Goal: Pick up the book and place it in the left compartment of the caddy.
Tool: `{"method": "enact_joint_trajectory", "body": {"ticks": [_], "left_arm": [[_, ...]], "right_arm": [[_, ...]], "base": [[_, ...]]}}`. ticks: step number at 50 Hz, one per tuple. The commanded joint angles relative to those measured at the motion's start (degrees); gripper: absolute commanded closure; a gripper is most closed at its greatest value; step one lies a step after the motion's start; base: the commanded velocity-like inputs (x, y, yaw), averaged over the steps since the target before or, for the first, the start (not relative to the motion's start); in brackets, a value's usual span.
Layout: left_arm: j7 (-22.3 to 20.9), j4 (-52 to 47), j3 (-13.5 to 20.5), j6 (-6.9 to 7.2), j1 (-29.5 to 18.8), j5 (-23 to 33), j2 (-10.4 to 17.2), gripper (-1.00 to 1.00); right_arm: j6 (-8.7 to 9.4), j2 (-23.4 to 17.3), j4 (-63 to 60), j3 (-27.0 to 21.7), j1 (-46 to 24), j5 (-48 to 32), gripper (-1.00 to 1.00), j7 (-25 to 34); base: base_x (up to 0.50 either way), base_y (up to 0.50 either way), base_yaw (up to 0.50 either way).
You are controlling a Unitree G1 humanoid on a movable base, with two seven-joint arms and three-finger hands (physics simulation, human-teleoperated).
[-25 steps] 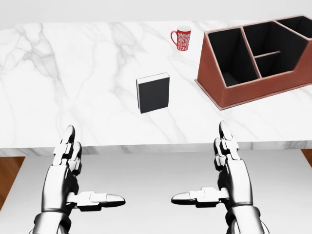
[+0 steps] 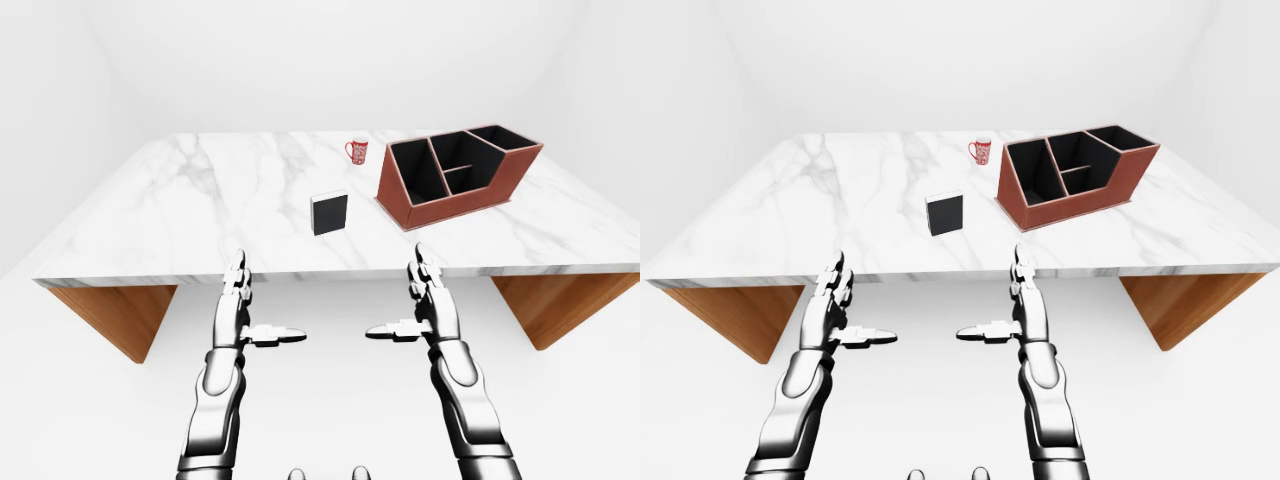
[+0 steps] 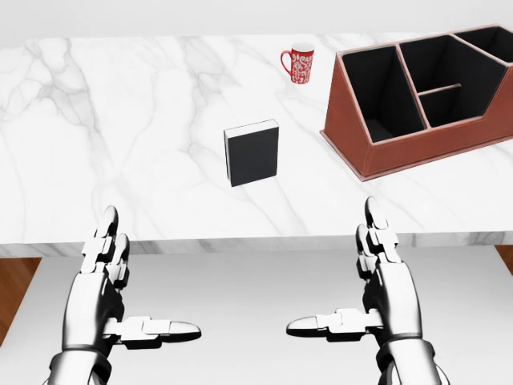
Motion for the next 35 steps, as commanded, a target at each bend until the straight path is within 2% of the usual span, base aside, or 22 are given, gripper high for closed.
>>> {"method": "enact_joint_trajectory", "body": {"ticks": [1, 12, 13, 14, 16, 21, 24, 26, 30, 32, 35], "left_arm": [[-0.1, 0.0, 0.0, -0.17, 0.1, 0.1, 0.0, -1.0], [-0.2, -0.7, 0.0, 0.23, 0.3, 0.1, 0.0, -1.0], [-0.2, -0.6, 0.0, 0.23, 0.3, 0.1, 0.0, -1.0], [0.0, -0.9, 0.1, 0.1, 0.4, 0.1, 0.0, -1.0], [-0.2, -1.0, 0.2, 0.29, 0.4, -0.1, 0.0, -1.0], [-0.1, -0.3, 0.1, -0.29, 0.2, 0.1, 0.1, -1.0], [-0.2, -0.5, 0.1, -0.08, 0.3, 0.0, 0.0, -1.0], [-0.2, -0.9, 0.0, 0.1, 0.4, 0.1, 0.0, -1.0], [-0.2, -1.2, 0.0, 0.34, 0.5, 0.1, 0.0, -1.0], [-0.2, -1.0, 0.0, 0.16, 0.4, 0.1, 0.0, -1.0], [-0.2, -0.4, 0.1, -0.17, 0.2, 0.1, 0.0, -1.0]], "right_arm": [[-0.62, 0.0, -0.7, 0.0, 0.4, 0.7, -1.0, 0.9], [-0.3, 0.0, -0.9, 0.2, 0.6, 0.6, -1.0, 1.0], [-0.15, 0.0, -0.8, 0.2, 0.5, 0.1, -1.0, 0.6], [-0.86, 0.0, 0.1, 0.1, 0.3, 0.2, -1.0, 0.8], [-0.35, 0.1, -0.6, 0.2, 0.5, 0.3, -1.0, 0.8], [-0.32, 0.0, -0.6, 0.1, 0.5, 0.2, -1.0, 0.7], [-0.63, 0.0, -0.2, 0.2, 0.5, 0.1, -1.0, 0.8], [-0.12, 0.0, -0.1, 0.2, 0.4, 0.0, -1.0, 0.8], [-0.66, -0.1, 0.7, 0.2, 0.2, -0.2, -1.0, 0.7], [0.09, 0.0, -0.4, 0.2, 0.4, -0.1, -1.0, 0.7], [0.21, 0.0, -0.7, 0.2, 0.5, -0.1, -1.0, 0.7]], "base": [[0.0, 0.0, 0.0], [0.0, 0.0, 0.0], [0.0, 0.0, 0.25], [0.0, 0.0, 0.32], [0.0, 0.0, 0.33], [0.0, 0.0, 0.33], [0.0, 0.0, 0.34], [0.0, 0.0, 0.34], [0.0, 0.0, 0.36], [0.0, 0.0, 0.42], [0.0, 0.0, 0.42]]}}
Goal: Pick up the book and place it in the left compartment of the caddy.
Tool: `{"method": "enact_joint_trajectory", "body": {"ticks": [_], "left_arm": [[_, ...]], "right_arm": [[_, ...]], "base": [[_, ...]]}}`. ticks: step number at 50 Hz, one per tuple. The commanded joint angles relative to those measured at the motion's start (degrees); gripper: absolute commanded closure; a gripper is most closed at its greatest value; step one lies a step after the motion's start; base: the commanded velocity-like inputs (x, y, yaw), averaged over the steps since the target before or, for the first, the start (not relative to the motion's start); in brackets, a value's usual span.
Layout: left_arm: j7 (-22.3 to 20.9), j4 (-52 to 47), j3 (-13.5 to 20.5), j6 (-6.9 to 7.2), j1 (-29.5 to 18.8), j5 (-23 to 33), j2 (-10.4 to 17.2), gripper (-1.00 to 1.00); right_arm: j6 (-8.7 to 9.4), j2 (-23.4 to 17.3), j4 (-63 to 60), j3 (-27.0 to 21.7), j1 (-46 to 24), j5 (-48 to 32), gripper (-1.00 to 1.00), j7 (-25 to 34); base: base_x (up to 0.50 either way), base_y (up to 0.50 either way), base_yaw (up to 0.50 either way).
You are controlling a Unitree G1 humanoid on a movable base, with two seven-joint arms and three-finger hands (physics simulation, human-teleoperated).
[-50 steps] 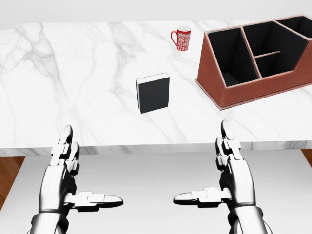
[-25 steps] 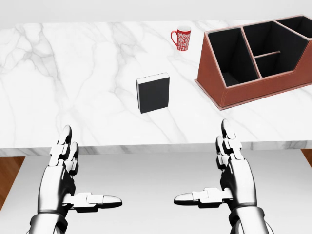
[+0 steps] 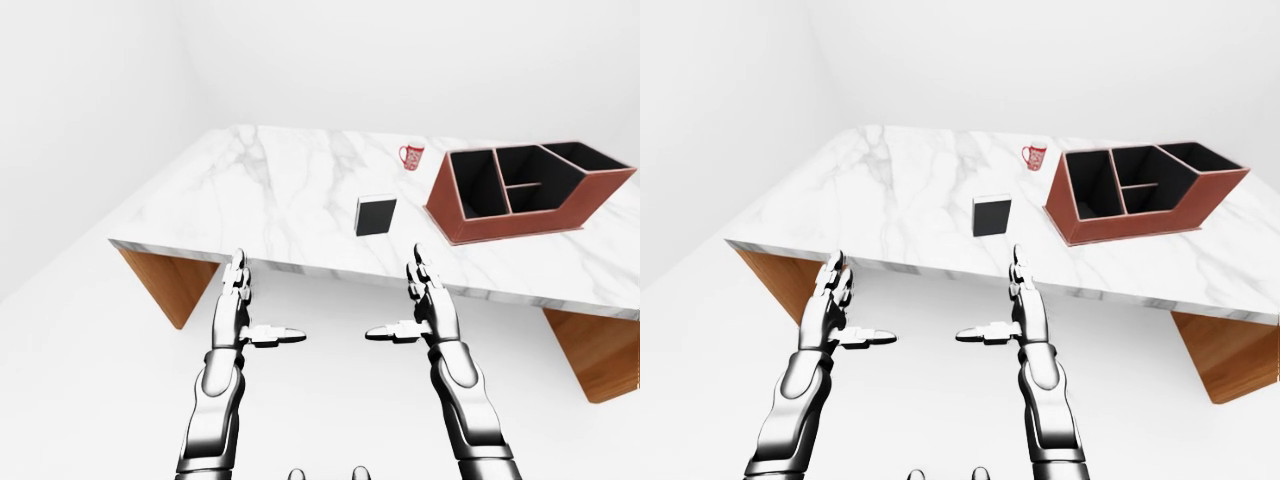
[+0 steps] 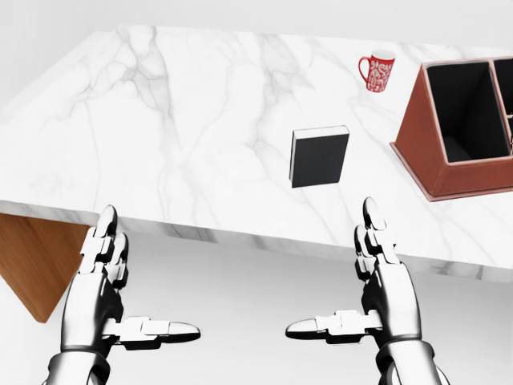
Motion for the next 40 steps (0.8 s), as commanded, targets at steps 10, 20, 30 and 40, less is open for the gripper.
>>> {"method": "enact_joint_trajectory", "body": {"ticks": [10, 20, 30, 40], "left_arm": [[0.0, -0.1, -0.1, 0.1, 0.0, 0.1, 0.0, -1.0], [-0.1, 0.9, 0.1, -0.54, -0.4, 0.0, 0.1, -1.0], [0.2, 0.8, -0.1, -0.95, -0.1, 0.6, 0.1, -1.0], [0.1, -0.5, 0.0, -0.07, 0.3, 0.3, 0.0, -1.0]], "right_arm": [[0.13, 0.1, -0.1, 0.0, 0.0, -0.2, -1.0, -0.1], [0.1, 0.1, 0.4, -0.1, -0.2, -0.3, -1.0, -0.5], [0.01, 0.0, 0.9, -0.4, -0.4, -0.6, -1.0, -1.3], [-0.14, -0.1, -1.5, -1.2, 0.6, 0.0, -1.0, -1.9]], "base": [[0.0, 0.0, 0.41], [0.0, 0.0, 0.34], [0.0, 0.0, 0.01], [0.0, 0.0, 0.0]]}}
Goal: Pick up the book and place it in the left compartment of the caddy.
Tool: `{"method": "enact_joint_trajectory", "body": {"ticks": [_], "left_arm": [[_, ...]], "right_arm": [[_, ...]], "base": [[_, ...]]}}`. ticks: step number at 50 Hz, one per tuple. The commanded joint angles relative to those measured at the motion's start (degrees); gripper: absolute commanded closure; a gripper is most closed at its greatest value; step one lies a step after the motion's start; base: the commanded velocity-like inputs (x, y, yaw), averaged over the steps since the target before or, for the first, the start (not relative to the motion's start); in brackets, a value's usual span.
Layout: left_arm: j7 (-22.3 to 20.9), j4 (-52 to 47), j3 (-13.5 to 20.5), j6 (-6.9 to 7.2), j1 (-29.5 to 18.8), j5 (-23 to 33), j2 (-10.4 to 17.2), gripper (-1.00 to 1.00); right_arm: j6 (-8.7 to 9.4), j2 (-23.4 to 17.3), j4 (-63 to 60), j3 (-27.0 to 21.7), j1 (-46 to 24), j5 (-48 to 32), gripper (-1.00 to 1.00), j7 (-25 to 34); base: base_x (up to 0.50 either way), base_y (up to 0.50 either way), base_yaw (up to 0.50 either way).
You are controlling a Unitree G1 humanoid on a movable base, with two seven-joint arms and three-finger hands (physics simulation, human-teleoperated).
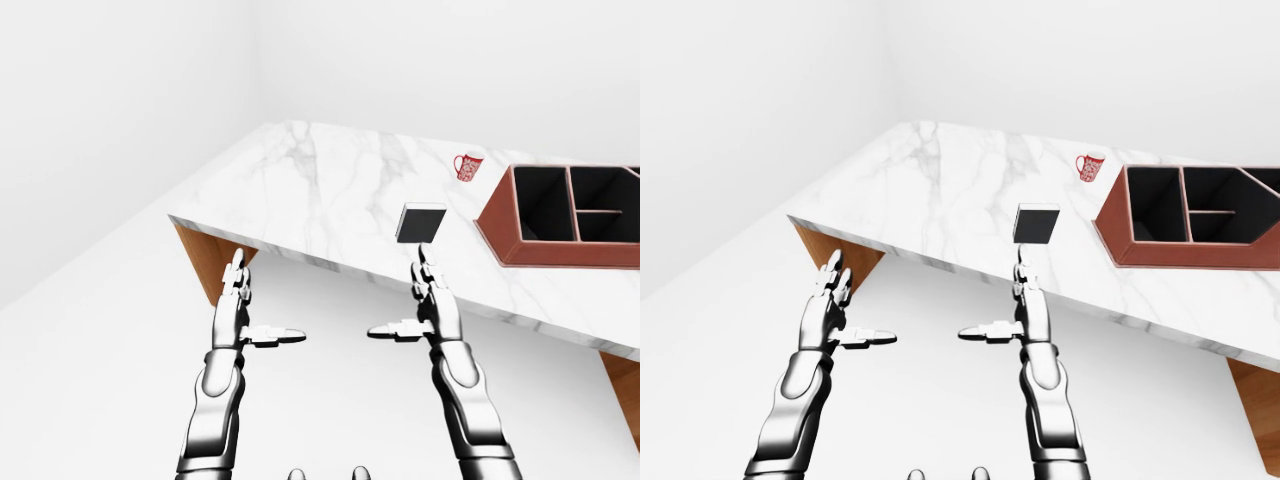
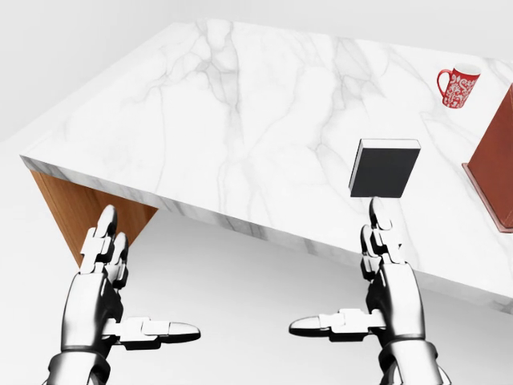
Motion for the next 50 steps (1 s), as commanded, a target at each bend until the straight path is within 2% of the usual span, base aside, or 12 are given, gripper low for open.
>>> {"method": "enact_joint_trajectory", "body": {"ticks": [1, 9, 10, 17, 23, 29, 34, 41, 45, 46, 47, 50], "left_arm": [[0.1, -1.2, -0.1, 0.48, 0.5, 0.0, -0.1, -1.0], [-0.1, -1.7, 0.0, 0.46, 0.6, -0.4, -0.1, -1.0], [-0.2, -1.8, 0.0, 0.53, 0.7, -0.4, -0.1, -1.0], [-0.2, -0.9, 0.1, -0.01, 0.4, -0.4, 0.0, -1.0], [0.0, -1.5, -0.1, 0.45, 0.6, 0.1, -0.1, -1.0], [0.3, -1.3, -0.5, -0.02, 0.8, 1.4, -0.1, -1.0], [0.2, -1.9, 0.3, 0.66, 0.6, 0.0, -0.1, -1.0], [0.4, 0.3, 0.4, -0.92, -0.1, 0.1, 0.1, -1.0], [0.3, 1.2, 0.5, -1.36, -0.5, 0.0, 0.1, -1.0], [0.4, 3.8, 1.1, -2.72, -1.8, -0.4, 0.4, -1.0], [0.5, 4.2, 1.1, -3.1, -1.9, -0.3, 0.4, -1.0], [0.7, 3.8, 0.9, -2.92, -1.7, -0.2, 0.4, -1.0]], "right_arm": [[0.05, -0.2, -2.5, -0.9, 1.2, 0.4, -1.0, -0.7], [1.5, 0.1, -10.6, -3.0, 5.5, 1.6, -1.0, -1.1], [2.59, 0.0, -13.3, -3.7, 6.6, 1.9, -1.0, -1.3], [5.98, 0.3, -23.0, -7.0, 10.1, 3.0, -1.0, 0.5], [5.98, 0.9, -29.2, -12.2, 11.9, 5.4, -1.0, 4.1], [5.98, 1.6, -34.8, -16.8, 12.0, 7.3, -1.0, 5.9], [5.98, 1.8, -42.2, -22.8, 12.2, 11.5, -1.0, 7.7], [5.98, 2.4, -47.3, -34.2, 12.7, 16.8, -1.0, 12.1], [5.98, 2.7, -47.1, -35.4, 12.4, 17.0, -1.0, 12.6], [5.98, 2.0, -48.5, -39.5, 12.5, 20.3, -1.0, 13.0], [5.98, 1.6, -49.0, -41.7, 12.3, 21.9, -1.0, 13.1], [5.98, 0.2, -49.7, -48.1, 11.4, 30.1, -1.0, 12.3]], "base": [[0.0, 0.0, 0.0], [0.0, 0.0, 0.0], [0.0, 0.0, 0.0], [0.0, 0.0, 0.0], [0.0, 0.0, 0.0], [0.0, 0.0, 0.0], [0.0, 0.0, 0.0], [0.0, 0.0, 0.0], [0.0, 0.0, 0.0], [0.0, 0.0, 0.0], [0.0, 0.0, 0.0], [0.0, 0.0, 0.0]]}}
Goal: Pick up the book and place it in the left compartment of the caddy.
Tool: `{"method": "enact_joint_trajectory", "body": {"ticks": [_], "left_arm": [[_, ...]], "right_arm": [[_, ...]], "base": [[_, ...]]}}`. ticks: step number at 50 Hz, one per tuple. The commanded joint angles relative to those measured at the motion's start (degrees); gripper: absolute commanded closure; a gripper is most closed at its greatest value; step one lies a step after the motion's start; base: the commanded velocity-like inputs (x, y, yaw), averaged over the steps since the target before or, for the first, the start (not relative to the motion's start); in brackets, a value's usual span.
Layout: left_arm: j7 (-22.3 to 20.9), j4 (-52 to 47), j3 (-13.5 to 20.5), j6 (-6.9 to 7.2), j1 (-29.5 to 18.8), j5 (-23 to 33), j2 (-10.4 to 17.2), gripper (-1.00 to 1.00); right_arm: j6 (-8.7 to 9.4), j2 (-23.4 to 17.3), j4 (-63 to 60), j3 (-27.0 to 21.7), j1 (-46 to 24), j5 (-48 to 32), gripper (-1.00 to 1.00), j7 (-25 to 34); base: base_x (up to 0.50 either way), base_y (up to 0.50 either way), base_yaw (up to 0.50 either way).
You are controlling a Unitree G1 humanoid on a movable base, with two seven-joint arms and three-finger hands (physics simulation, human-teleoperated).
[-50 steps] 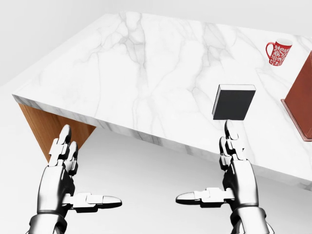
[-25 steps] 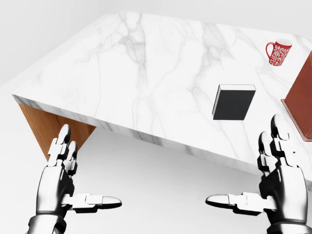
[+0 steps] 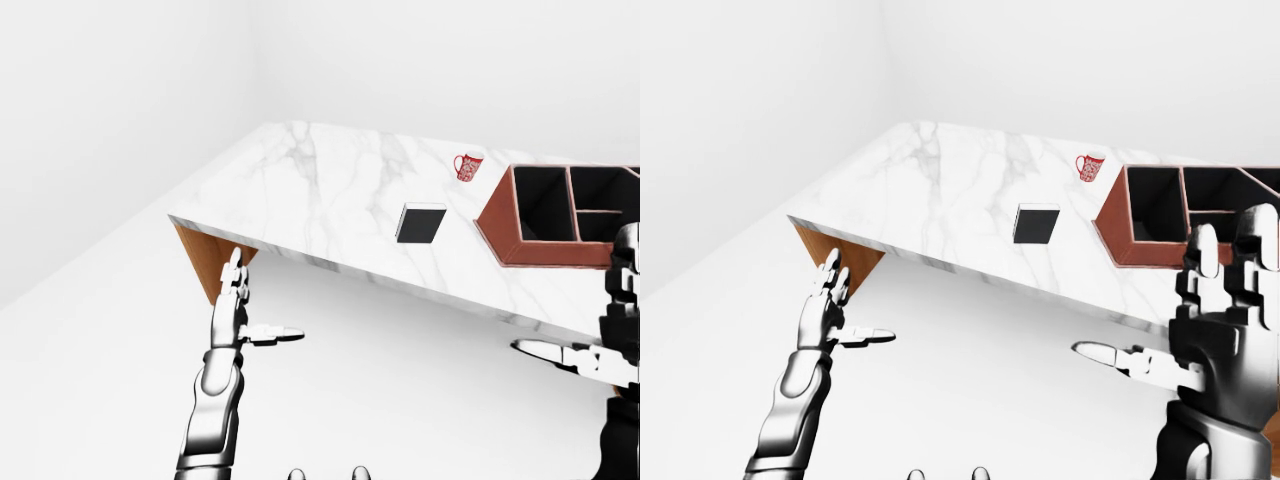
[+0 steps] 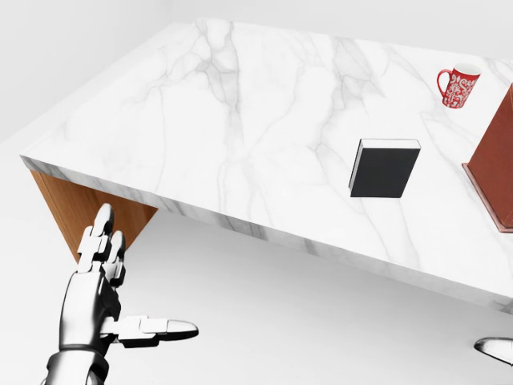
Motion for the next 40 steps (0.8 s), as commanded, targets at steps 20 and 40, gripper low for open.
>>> {"method": "enact_joint_trajectory", "body": {"ticks": [20, 40], "left_arm": [[0.4, 2.0, 0.1, -0.74, -1.2, 0.1, 0.2, -1.0], [0.6, 5.6, 0.4, -2.87, -2.4, 0.3, 0.5, -1.0]], "right_arm": [[0.0, -8.7, -0.6, -32.7, 0.8, 27.7, -1.0, 1.5], [0.0, -15.5, 8.8, -41.6, 1.0, 33.8, -1.0, 0.5]], "base": [[0.0, 0.0, 0.0], [0.0, 0.0, 0.0]]}}
